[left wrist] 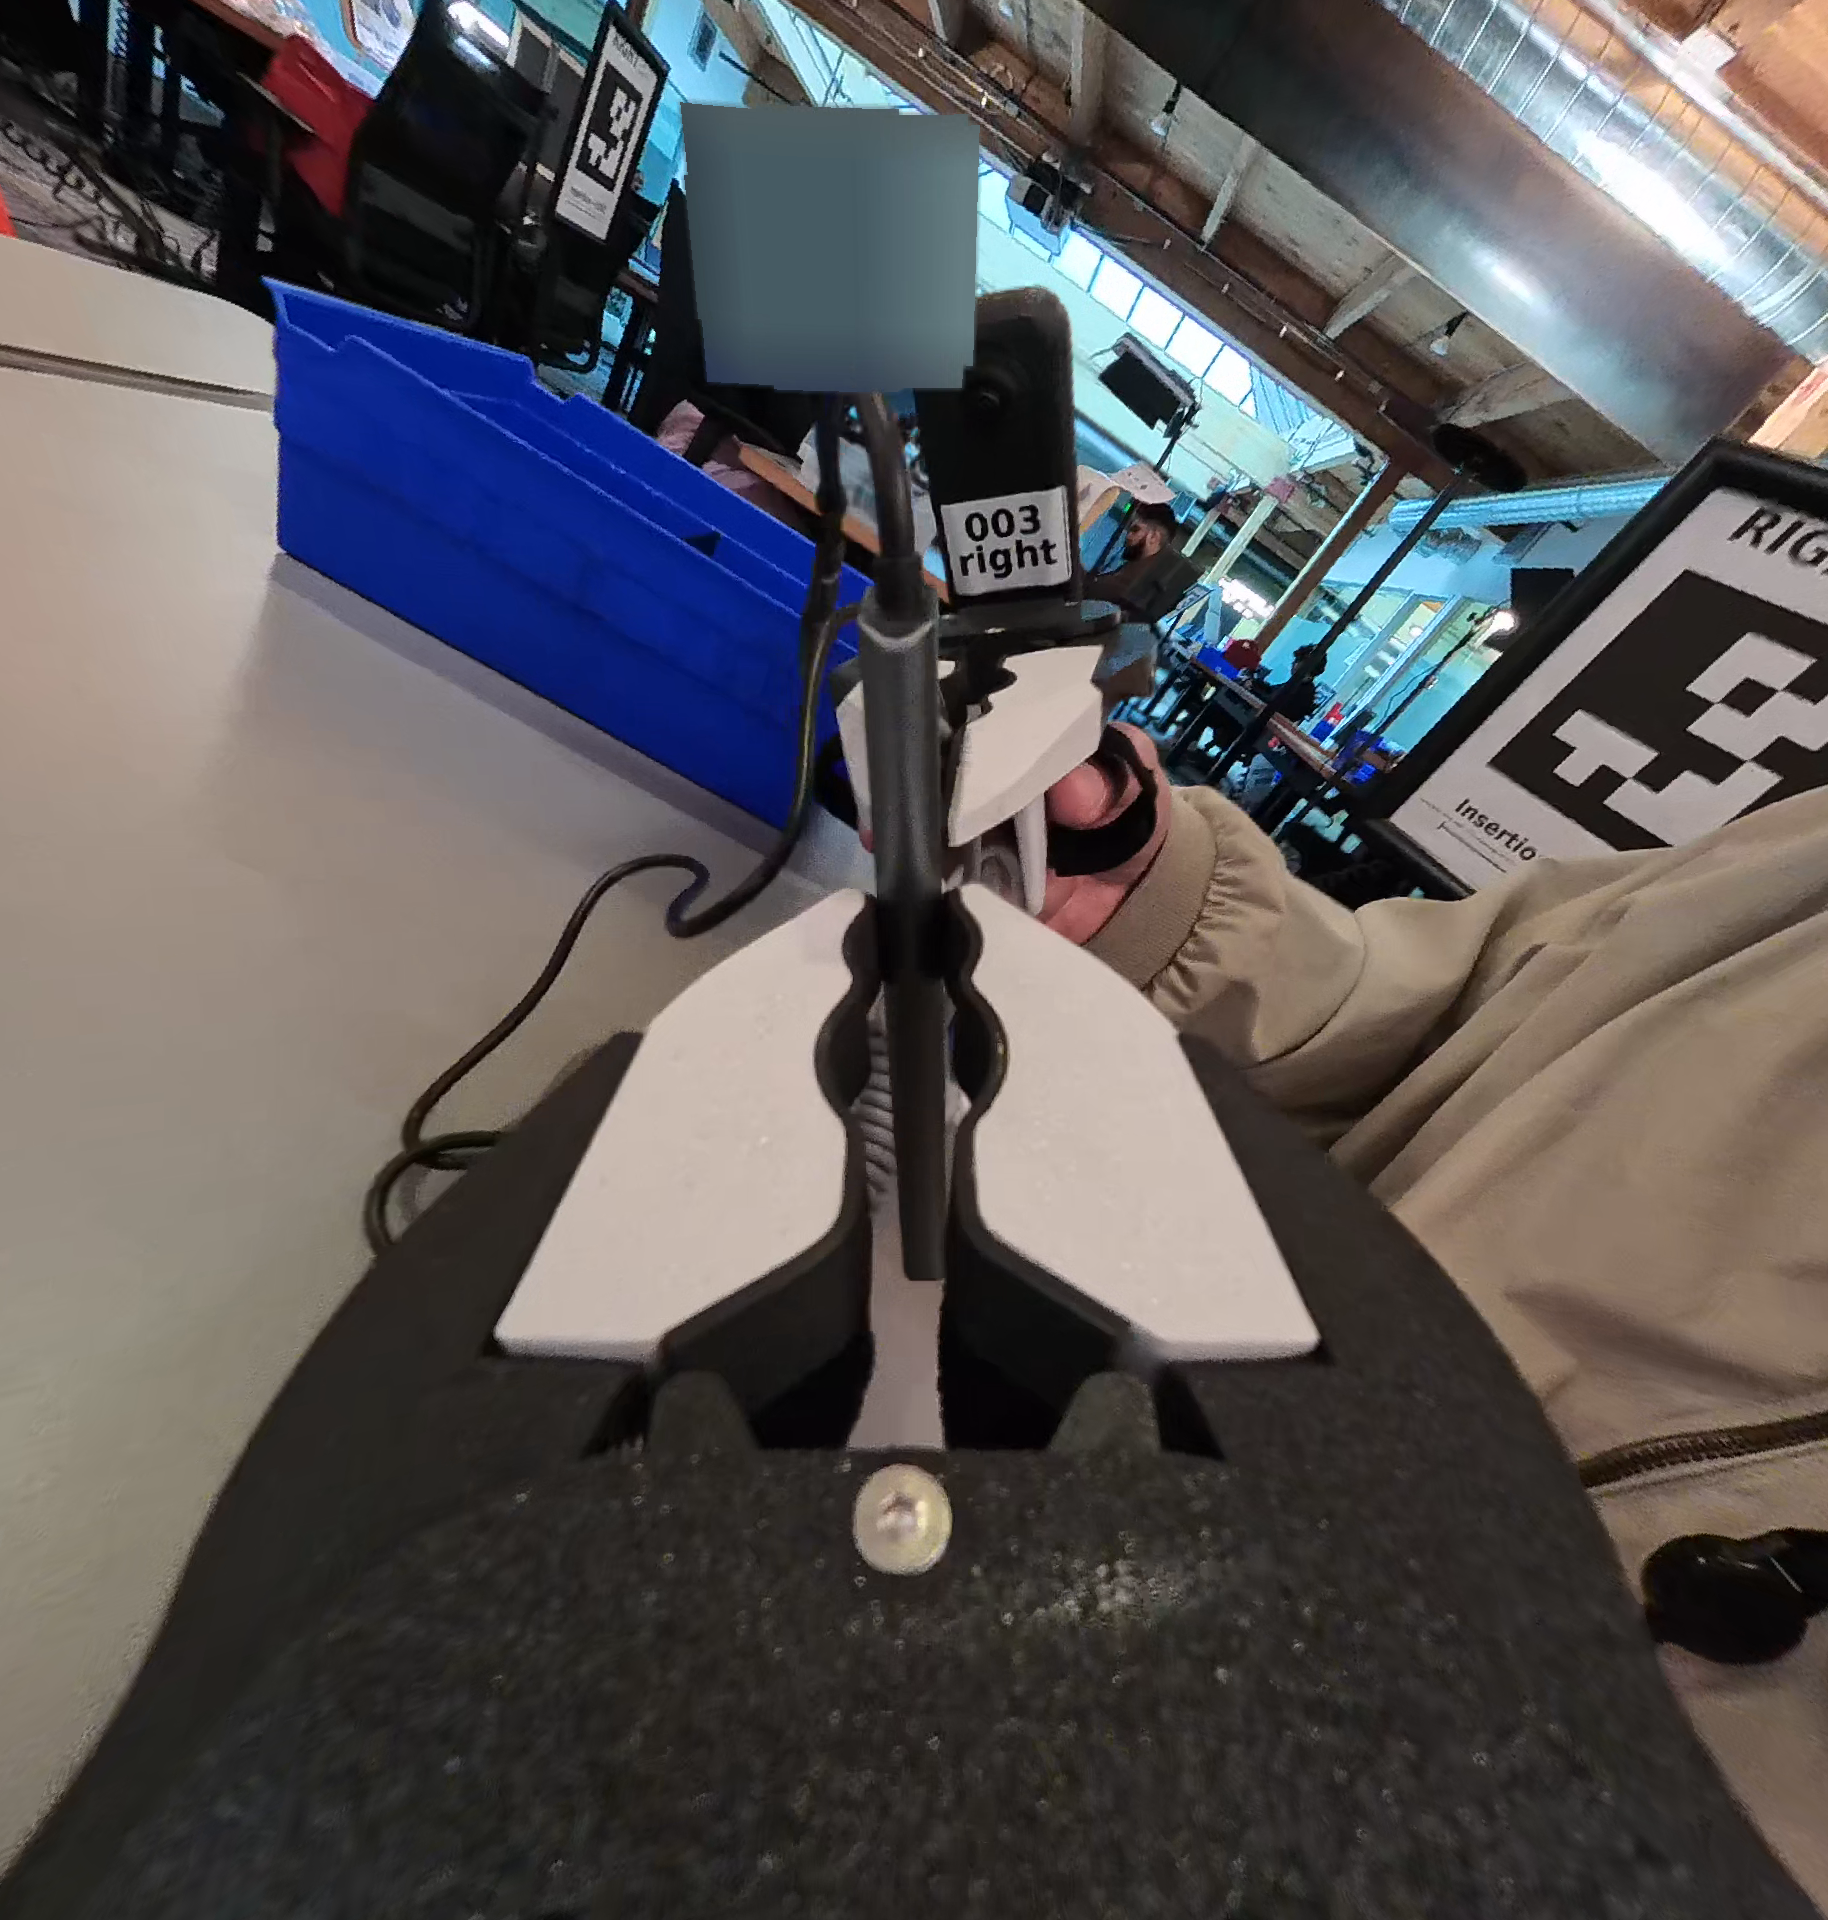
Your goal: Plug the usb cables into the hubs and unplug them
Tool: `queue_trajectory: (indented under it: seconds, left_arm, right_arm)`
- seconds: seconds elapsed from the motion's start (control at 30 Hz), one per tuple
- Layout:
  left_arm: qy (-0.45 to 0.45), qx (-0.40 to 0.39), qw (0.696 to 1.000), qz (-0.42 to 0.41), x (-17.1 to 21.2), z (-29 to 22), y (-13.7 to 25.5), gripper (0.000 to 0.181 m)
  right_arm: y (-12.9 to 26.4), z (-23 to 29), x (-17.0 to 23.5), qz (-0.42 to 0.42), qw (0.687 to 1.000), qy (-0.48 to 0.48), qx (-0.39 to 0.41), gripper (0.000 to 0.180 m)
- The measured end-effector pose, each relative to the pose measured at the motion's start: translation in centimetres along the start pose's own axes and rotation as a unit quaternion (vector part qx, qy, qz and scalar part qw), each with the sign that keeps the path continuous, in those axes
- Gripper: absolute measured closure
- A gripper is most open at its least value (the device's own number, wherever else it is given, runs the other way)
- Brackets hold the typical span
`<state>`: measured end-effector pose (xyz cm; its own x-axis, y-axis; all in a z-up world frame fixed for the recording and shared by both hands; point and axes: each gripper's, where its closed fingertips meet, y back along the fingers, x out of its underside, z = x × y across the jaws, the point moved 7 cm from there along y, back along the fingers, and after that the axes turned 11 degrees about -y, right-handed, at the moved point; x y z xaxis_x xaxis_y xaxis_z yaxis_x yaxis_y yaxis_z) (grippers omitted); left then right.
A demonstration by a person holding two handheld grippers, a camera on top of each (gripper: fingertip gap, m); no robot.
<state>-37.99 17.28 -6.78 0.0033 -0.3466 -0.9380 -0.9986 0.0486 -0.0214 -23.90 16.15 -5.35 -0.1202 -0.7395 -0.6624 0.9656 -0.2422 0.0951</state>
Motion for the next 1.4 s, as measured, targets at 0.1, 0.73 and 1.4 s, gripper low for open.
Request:
queue_trajectory:
  seconds: [0.1, 0.73, 1.4]
  left_arm:
    - [0.031, 0.005, 0.999, -0.026, 0.3, 0.2, -0.2, 0.170]
    - [0.048, 0.045, 0.998, -0.021, 0.1, -0.2, -0.4, 0.170]
    - [0.032, 0.035, 0.997, -0.061, -0.9, 0.1, 0.5, 0.171]
  right_arm:
    - [0.0, -0.1, 0.0, -0.024, 1.000, -0.010, -0.001, 0.174]
    - [0.4, 0.6, -1.0, -0.020, 1.000, -0.005, -0.008, 0.164]
    - [-1.0, 0.6, 2.0, 0.101, 0.994, 0.035, 0.003, 0.135]
